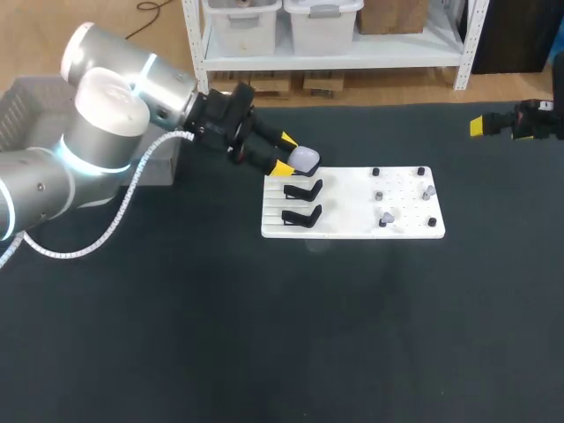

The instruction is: Pick up each earbud case from the left stands, insert the matching earbuds, close the lid, and place the case in the box.

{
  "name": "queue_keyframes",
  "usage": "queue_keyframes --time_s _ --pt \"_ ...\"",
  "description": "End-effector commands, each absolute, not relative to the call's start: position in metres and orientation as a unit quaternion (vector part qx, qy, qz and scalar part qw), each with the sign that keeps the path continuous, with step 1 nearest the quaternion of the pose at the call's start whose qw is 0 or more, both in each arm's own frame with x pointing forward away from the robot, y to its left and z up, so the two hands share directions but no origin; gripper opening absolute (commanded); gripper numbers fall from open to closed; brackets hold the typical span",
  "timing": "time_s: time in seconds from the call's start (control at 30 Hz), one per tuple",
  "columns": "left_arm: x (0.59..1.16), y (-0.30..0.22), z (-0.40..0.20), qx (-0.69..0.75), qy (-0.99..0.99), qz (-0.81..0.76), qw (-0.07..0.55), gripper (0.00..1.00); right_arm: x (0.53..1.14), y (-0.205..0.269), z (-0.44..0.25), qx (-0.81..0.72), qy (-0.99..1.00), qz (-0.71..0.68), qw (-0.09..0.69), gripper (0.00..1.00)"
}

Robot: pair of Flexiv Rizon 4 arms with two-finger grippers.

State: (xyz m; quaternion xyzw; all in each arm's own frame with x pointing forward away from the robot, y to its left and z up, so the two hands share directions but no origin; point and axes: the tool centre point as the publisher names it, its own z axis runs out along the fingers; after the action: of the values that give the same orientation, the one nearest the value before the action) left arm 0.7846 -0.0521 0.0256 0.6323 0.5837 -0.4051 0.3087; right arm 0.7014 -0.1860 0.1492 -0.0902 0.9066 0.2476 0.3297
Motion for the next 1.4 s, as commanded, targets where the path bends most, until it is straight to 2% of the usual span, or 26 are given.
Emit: queue_keyframes --time_s 0.03,0.2,0.37,0.93,1.03,1.3,1.33,1.4 --pt "0.789 -0.054 0.021 0.633 0.582 -0.408 0.308 0.51 0.701 -0.186 0.149 -0.090 0.907 0.247 0.330 1.00" --pt "0.789 -0.056 0.017 0.632 0.582 -0.407 0.309 0.56 0.701 -0.186 0.149 -0.090 0.907 0.247 0.330 1.00" --pt "0.793 -0.058 0.016 0.631 0.582 -0.405 0.313 0.49 0.701 -0.186 0.149 -0.090 0.907 0.247 0.330 1.00" --pt "0.794 -0.066 0.012 0.639 0.577 -0.393 0.322 0.48 0.701 -0.186 0.149 -0.090 0.907 0.247 0.330 1.00" --pt "0.793 -0.069 0.012 0.646 0.573 -0.383 0.328 0.38 0.701 -0.186 0.149 -0.090 0.907 0.247 0.330 1.00" --pt "0.793 -0.072 0.011 0.647 0.573 -0.378 0.331 0.24 0.701 -0.186 0.149 -0.090 0.907 0.247 0.330 1.00" --pt "0.793 -0.072 0.011 0.647 0.573 -0.378 0.331 0.20 0.701 -0.186 0.149 -0.090 0.907 0.247 0.330 1.00" --pt "0.793 -0.071 0.010 0.646 0.574 -0.378 0.332 0.00 0.701 -0.186 0.149 -0.090 0.907 0.247 0.330 1.00"
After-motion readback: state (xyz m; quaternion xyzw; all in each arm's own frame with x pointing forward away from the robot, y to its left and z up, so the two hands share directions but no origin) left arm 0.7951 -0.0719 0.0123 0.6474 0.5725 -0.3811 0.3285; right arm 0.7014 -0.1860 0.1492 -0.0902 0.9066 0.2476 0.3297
